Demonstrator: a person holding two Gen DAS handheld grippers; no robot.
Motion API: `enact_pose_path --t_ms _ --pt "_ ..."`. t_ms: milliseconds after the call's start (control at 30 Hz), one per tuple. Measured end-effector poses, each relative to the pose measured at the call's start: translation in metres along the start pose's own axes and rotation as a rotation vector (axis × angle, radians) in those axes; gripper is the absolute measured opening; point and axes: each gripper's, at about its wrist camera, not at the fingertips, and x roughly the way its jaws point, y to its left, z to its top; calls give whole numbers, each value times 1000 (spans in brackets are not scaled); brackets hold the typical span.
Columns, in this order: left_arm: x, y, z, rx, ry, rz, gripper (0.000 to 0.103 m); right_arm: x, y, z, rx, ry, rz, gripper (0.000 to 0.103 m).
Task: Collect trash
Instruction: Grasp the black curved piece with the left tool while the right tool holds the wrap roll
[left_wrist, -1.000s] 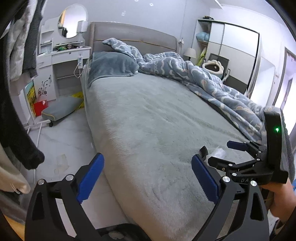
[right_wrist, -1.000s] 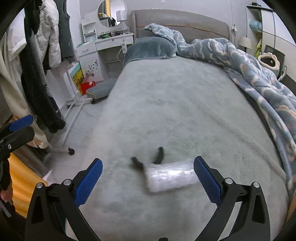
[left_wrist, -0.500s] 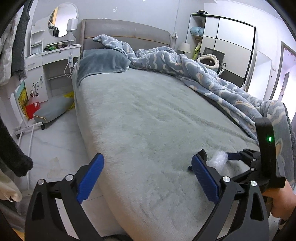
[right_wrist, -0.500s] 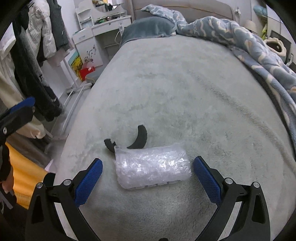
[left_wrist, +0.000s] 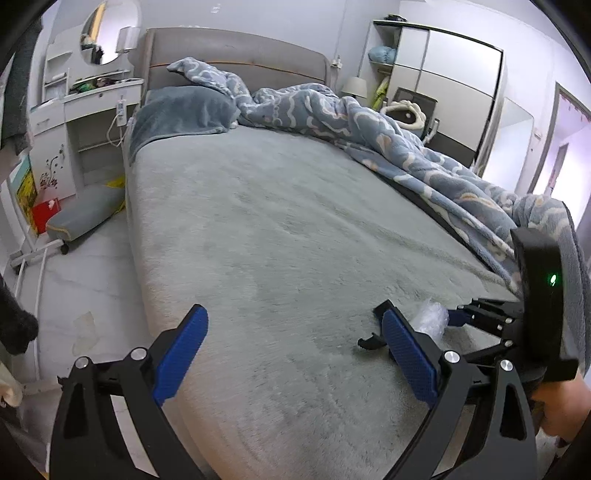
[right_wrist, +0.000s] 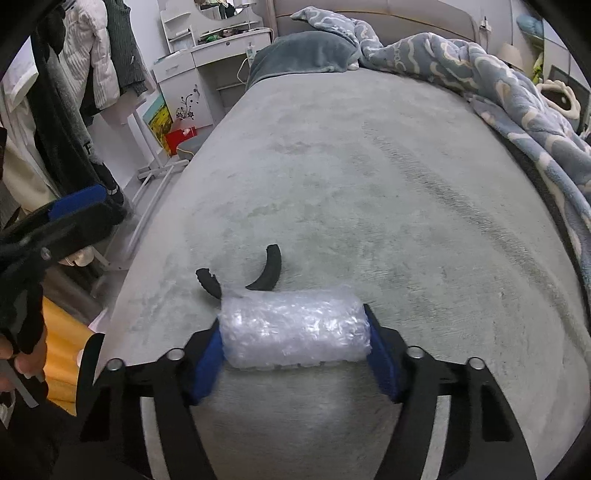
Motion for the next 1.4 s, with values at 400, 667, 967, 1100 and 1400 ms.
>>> enact_pose_path --t_ms 400,667,967,1100,1400 --pt "32 -37 -3 125 17 -85 95 -25 -38 2 56 -85 9 67" --pt "57 -55 -9 173 62 -138 83 -30 -57 4 74 -116 35 67" --pt "70 -65 -12 185 97 -190 60 -27 -68 7 78 -118 46 67" --pt "75 -67 -11 189 101 -195 55 -24 -71 6 83 -112 47 66" --pt "83 -73 -13 215 126 -186 27 -19 -70 6 76 -93 44 66"
